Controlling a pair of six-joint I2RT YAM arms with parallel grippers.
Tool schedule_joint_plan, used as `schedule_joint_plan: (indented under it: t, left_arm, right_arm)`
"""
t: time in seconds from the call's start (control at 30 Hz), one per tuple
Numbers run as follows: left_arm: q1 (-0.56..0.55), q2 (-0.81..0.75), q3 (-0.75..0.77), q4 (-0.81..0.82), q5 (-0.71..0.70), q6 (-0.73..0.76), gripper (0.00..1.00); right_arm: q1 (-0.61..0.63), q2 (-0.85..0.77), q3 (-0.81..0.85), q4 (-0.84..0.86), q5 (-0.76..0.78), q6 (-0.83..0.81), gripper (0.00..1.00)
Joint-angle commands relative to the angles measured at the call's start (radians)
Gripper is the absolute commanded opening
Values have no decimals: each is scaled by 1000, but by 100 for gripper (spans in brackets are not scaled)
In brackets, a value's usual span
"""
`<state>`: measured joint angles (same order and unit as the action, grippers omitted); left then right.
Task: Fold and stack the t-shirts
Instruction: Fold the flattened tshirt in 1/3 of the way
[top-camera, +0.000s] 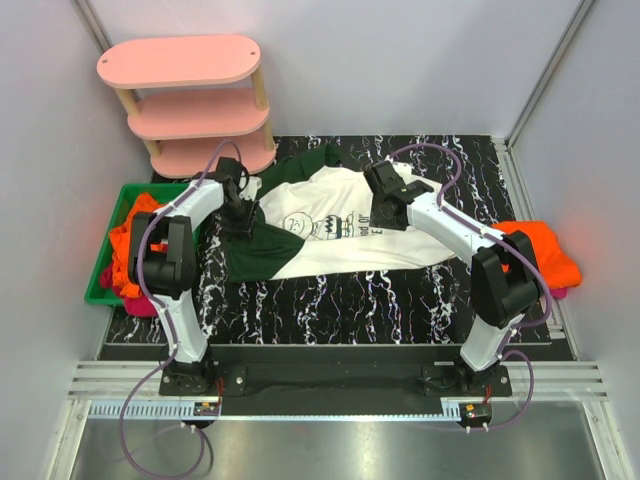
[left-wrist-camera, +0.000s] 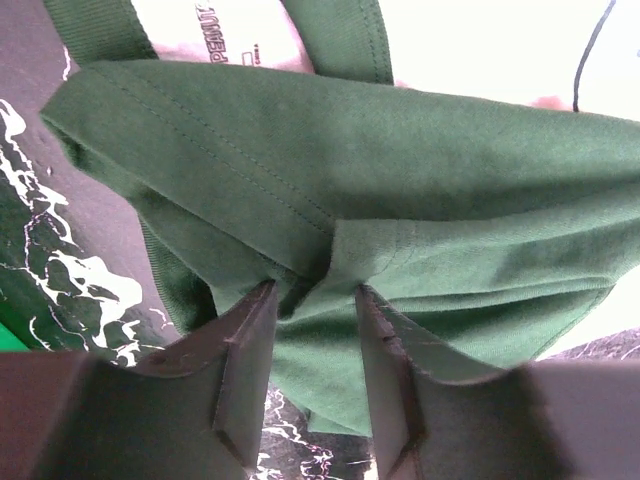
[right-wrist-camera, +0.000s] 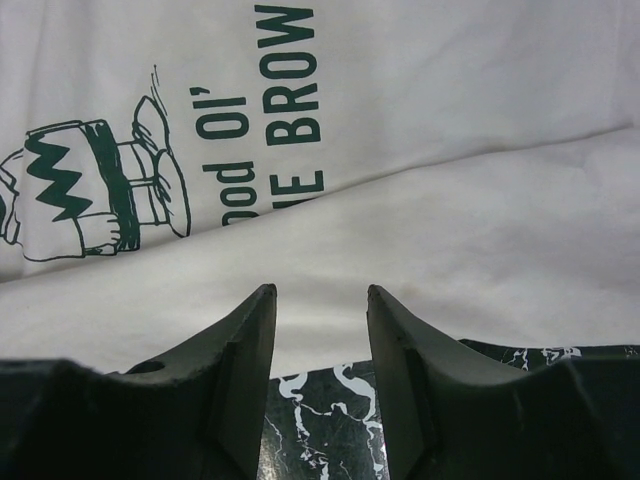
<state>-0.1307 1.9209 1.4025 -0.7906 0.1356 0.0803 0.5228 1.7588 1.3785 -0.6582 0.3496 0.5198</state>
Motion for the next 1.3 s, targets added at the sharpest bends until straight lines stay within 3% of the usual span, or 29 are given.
schedule_joint_plan:
  t: [0.0,0.07,0.1,0.13,0.2,0.47,0.93,1.27]
  left_arm:
    - [2,15,44,33,-27,3,35]
    - [2,0,36,37,-22,-2,26]
    - [2,-11,33,39,-18,-2,12]
    - [2,-22,26,47,-16,-5,6]
    - [2,-57,23,48,-10,-7,0]
    - [2,-114,101,60,-7,-28,0]
    - [-6,131,435,19,-33,-27,0]
    - [-105,305,593,14,-77,22,0]
  right_arm:
    - [-1,-53,-10,8,28,-9,49]
    - [-1,-55,-16,8,32,-9,47]
    - [-1,-53,-18,8,34,-7,46]
    - [-1,-55,-19,8,34,-9,45]
    - [-1,-50,-24,8,32,-6,44]
    - [-1,-39,-26,19,20,-1,43]
    - [-1,-42,-56,22,34,-9,43]
    - [-1,-18,-73,23,29,-15,43]
